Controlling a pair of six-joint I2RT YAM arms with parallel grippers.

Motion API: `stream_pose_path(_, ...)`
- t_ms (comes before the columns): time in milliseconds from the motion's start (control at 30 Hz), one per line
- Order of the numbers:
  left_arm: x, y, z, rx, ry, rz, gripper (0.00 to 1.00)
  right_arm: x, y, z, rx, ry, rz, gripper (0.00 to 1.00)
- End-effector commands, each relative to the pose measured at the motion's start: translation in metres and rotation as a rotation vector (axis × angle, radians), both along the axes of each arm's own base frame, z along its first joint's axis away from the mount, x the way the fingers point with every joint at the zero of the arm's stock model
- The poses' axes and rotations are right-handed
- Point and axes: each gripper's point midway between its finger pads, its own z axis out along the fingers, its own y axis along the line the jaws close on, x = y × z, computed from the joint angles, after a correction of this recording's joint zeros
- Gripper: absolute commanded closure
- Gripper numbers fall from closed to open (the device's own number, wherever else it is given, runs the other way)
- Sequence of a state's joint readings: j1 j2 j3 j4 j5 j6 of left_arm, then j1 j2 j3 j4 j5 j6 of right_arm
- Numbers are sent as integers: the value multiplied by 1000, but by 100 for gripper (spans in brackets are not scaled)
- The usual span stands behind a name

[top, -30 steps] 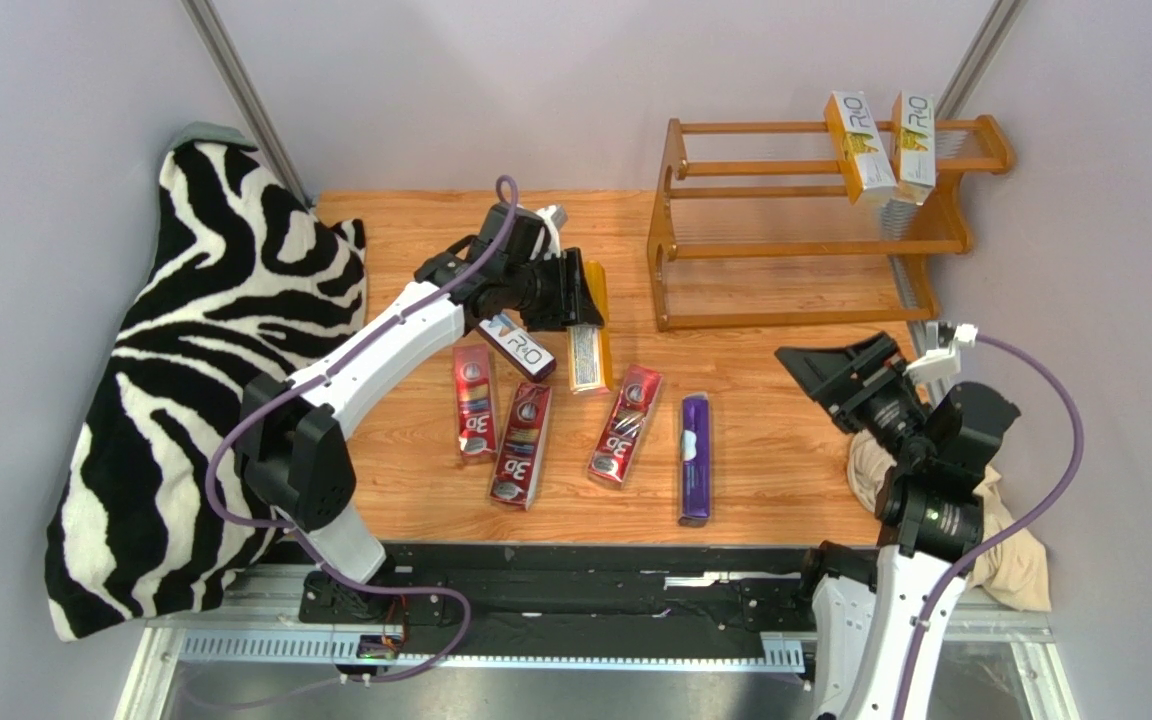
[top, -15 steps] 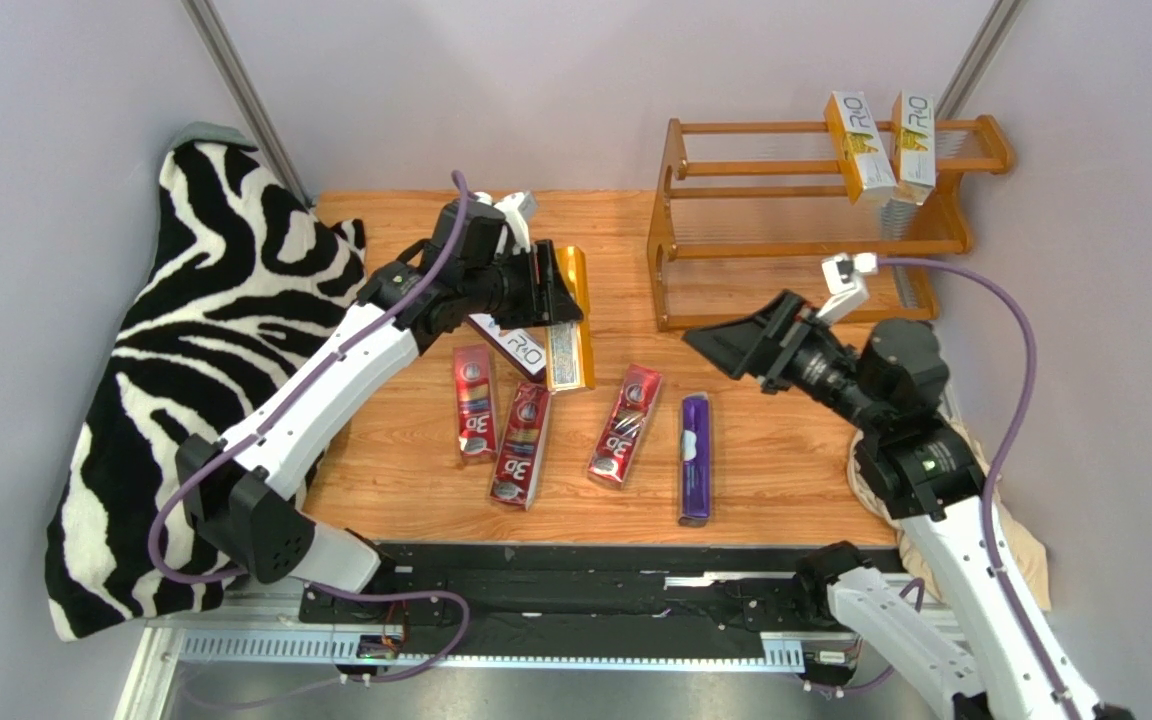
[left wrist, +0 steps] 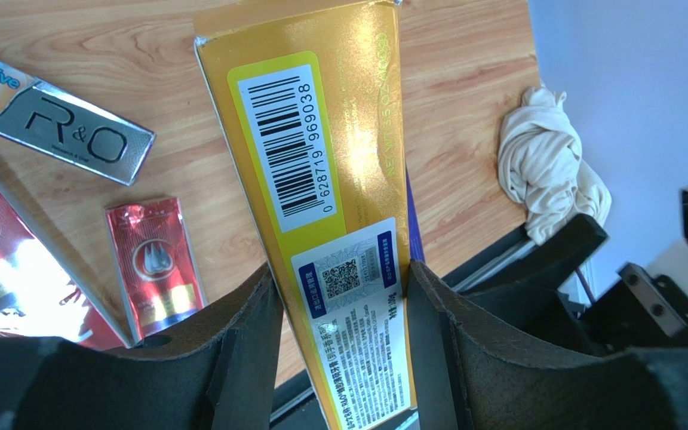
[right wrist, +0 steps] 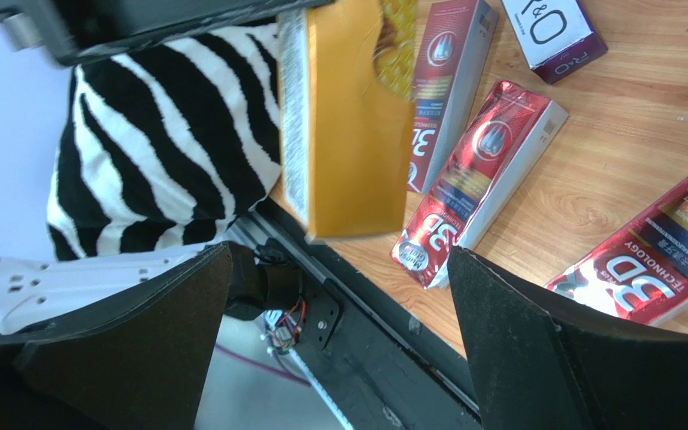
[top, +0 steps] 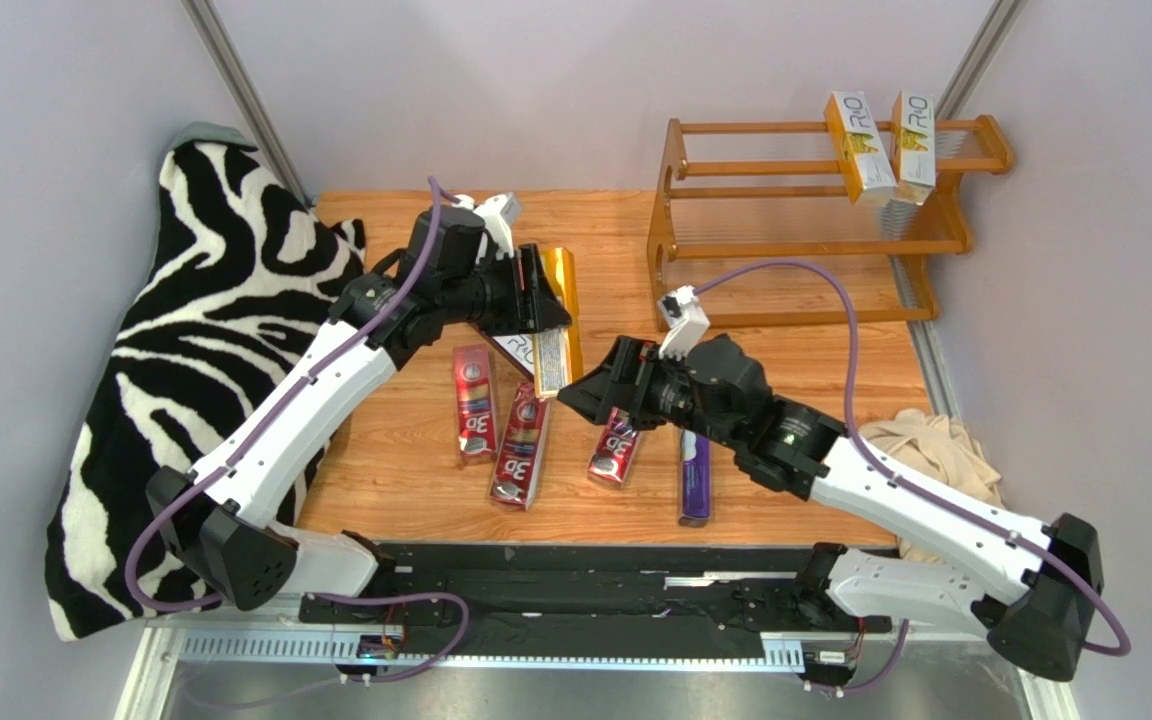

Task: Place and organize the toothpastes onto the shelf
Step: Pick up the toothpaste from the center of the board.

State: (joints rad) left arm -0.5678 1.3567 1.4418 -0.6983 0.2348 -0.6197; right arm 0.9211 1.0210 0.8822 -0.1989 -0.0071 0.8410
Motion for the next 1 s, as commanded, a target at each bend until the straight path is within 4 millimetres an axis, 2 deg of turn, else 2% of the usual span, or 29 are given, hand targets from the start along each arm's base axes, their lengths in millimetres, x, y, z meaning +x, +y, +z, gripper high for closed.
stream_pose_path(0,-14,1,27,-74,-61,-28,51,27,15,34,97,-77,-97,6)
stream_pose_path(167,-24,4,29,-99,-65,-37,51,37,30,31,93,-75,-99,10)
stream_pose_path(200,-25,4,29,-103,-63,-39,51,40,34,24,80,-66,-96,11)
stream_pose_path(433,-29,5,29,-104,-63,-46,50,40,57,16,126,-41,-37,36)
stream_pose_path(500,-29,5,27,-101,-61,-49,50,39,57,12,130,-30,-37,41)
stream_pose_path(533,-30,5,28,-100,-62,-49,49,38,57,12,135,-29,-35,47)
stream_pose_path(600,-29,6,27,-94,-65,-46,47,36,54,11,134,-27,-36,51)
stream_pose_path(833,-21,14,25,-58,-83,-31,25,34,46,16,126,-49,-45,62)
stream_pose_path(967,-13,23,31,-30,-112,-11,21,32,45,18,131,-54,-37,67)
